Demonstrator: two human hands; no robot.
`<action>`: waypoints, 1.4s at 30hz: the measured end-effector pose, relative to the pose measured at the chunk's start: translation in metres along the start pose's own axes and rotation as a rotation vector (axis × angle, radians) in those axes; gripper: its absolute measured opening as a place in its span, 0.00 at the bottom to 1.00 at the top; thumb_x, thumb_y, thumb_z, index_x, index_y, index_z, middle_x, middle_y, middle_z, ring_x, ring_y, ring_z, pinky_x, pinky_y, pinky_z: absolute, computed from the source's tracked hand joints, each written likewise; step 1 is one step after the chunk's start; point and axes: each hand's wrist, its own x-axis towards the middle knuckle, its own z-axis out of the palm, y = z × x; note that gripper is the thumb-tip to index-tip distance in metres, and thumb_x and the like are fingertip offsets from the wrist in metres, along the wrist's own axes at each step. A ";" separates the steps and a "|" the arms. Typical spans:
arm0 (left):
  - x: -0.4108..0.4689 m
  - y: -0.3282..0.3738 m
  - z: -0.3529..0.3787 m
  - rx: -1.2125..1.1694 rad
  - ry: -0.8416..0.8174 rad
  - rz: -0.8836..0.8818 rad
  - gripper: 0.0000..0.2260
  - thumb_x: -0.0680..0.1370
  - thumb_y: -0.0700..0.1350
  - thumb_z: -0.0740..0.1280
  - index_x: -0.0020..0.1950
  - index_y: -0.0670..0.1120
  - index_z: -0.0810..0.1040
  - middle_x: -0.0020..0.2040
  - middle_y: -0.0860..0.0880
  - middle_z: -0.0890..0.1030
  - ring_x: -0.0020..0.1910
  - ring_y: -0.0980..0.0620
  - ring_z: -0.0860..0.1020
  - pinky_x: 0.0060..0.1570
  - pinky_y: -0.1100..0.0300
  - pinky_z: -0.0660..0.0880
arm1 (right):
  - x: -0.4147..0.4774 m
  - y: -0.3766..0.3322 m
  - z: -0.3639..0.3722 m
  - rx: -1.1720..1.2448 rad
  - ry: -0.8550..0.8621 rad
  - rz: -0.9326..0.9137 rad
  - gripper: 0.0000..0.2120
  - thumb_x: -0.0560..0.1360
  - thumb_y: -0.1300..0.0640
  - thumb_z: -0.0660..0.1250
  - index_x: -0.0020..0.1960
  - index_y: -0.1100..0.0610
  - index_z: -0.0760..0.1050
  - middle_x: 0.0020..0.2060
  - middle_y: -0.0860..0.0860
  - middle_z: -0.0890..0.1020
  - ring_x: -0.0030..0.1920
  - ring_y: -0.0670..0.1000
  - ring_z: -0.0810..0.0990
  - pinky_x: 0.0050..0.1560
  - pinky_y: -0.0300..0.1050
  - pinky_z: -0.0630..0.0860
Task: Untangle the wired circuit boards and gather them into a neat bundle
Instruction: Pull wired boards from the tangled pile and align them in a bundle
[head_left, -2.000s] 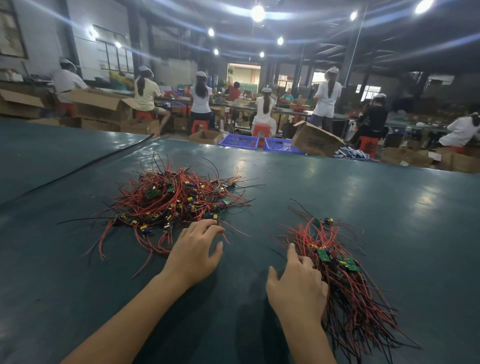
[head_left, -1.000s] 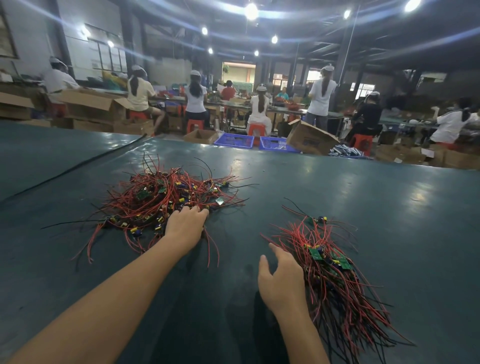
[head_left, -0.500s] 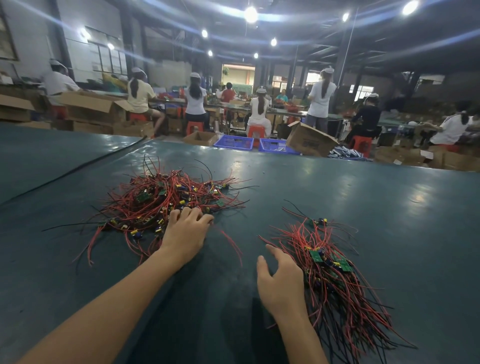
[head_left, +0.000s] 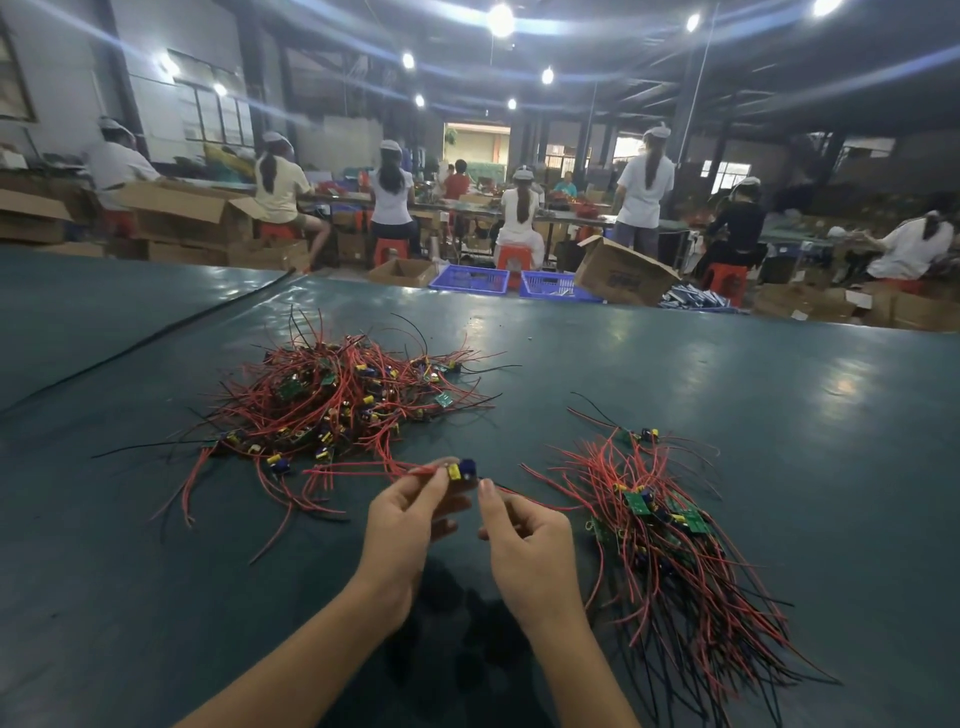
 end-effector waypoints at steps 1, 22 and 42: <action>-0.004 -0.003 -0.001 -0.021 -0.018 -0.024 0.08 0.79 0.40 0.64 0.51 0.46 0.83 0.47 0.46 0.86 0.42 0.53 0.84 0.36 0.63 0.76 | -0.001 0.000 0.001 0.016 0.011 0.004 0.20 0.78 0.53 0.67 0.30 0.41 0.82 0.25 0.42 0.80 0.28 0.41 0.76 0.33 0.33 0.69; -0.028 0.003 -0.006 0.182 -0.204 0.074 0.14 0.66 0.57 0.72 0.34 0.46 0.84 0.33 0.45 0.83 0.31 0.55 0.77 0.35 0.65 0.75 | -0.002 0.003 0.004 0.361 0.237 0.270 0.13 0.73 0.57 0.73 0.30 0.54 0.83 0.23 0.46 0.76 0.24 0.42 0.70 0.29 0.38 0.68; -0.026 0.011 -0.010 0.155 -0.262 0.041 0.13 0.66 0.57 0.73 0.34 0.47 0.83 0.34 0.45 0.82 0.31 0.55 0.76 0.33 0.65 0.73 | -0.005 -0.004 0.003 0.301 0.181 0.296 0.13 0.76 0.51 0.70 0.35 0.54 0.85 0.27 0.53 0.78 0.31 0.48 0.74 0.35 0.48 0.74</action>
